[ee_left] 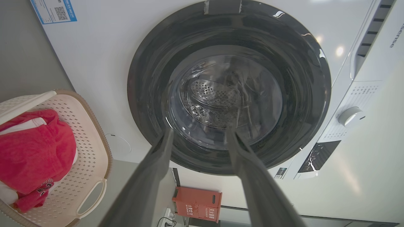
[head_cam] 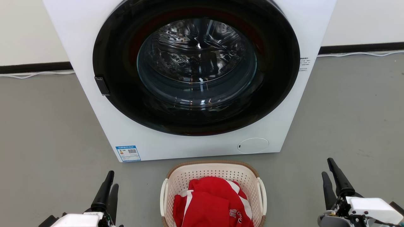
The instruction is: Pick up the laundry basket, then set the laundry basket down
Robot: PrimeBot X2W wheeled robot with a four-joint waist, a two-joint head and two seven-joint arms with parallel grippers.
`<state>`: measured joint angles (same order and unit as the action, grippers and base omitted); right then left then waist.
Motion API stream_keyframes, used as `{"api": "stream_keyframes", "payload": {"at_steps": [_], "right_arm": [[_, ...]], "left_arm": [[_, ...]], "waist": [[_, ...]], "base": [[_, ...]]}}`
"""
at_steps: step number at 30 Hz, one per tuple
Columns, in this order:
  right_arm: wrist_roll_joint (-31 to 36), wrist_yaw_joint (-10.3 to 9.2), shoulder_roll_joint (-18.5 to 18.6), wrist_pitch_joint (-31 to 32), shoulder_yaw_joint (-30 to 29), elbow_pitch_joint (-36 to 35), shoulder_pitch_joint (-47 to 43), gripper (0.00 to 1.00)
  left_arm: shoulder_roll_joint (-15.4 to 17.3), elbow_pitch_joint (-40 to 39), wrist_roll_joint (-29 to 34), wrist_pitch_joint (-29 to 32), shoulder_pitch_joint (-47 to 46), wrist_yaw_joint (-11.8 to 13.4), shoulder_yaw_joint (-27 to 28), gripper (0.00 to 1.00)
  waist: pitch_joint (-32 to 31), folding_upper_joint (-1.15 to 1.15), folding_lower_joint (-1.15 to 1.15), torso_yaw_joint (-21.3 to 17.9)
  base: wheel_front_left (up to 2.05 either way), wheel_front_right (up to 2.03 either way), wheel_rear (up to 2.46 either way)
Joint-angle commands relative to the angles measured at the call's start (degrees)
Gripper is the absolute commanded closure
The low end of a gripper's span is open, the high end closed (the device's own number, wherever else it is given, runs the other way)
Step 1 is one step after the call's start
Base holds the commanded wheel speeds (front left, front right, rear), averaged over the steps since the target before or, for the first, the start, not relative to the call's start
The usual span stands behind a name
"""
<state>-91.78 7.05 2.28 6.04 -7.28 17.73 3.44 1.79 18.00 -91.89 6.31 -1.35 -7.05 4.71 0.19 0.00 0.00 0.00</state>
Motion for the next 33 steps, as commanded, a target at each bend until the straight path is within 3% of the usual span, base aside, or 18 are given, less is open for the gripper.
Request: {"api": "stream_keyframes", "payload": {"at_steps": [1, 5, 7, 14, 33], "right_arm": [[0.12, 0.02, 0.29, -0.44, 0.24, -1.4, 0.96, 0.0], [0.57, 0.04, 0.35, -1.13, 0.86, -1.85, 0.73, 0.0], [1.23, 0.05, 0.51, -1.7, 1.35, -2.04, 0.56, 0.0], [4.99, 0.07, 0.93, -2.75, 1.83, -2.17, 0.59, 0.0], [28.27, 0.14, 1.41, -6.11, 2.72, -3.84, 0.34, 0.0]], "left_arm": [[0.35, -1.29, 0.05, -0.49, -1.14, -0.02, -0.04, 0.0], [0.37, -1.38, 0.18, -1.19, -1.0, -0.04, -0.26, 0.0], [0.39, -1.38, 0.49, -1.72, -0.89, -0.05, -0.43, 0.0], [0.5, -1.1, 2.47, -2.75, -0.93, -0.07, -0.58, 0.0], [0.62, -0.62, 20.01, -6.16, -1.27, 0.55, 0.07, 0.0]], "waist": [[-0.01, 0.0, 0.02, 0.0], [-0.13, 0.0, 0.12, -0.02], [-0.05, 0.0, 0.02, -0.03], [0.0, 0.0, 0.0, -0.06], [0.05, 0.0, 0.0, -0.2]], "base": [[0.0, 0.0, 0.0], [0.0, 0.0, 0.0], [0.0, 0.0, 0.0], [0.0, 0.0, 0.0], [0.0, 0.0, 0.0]]}}
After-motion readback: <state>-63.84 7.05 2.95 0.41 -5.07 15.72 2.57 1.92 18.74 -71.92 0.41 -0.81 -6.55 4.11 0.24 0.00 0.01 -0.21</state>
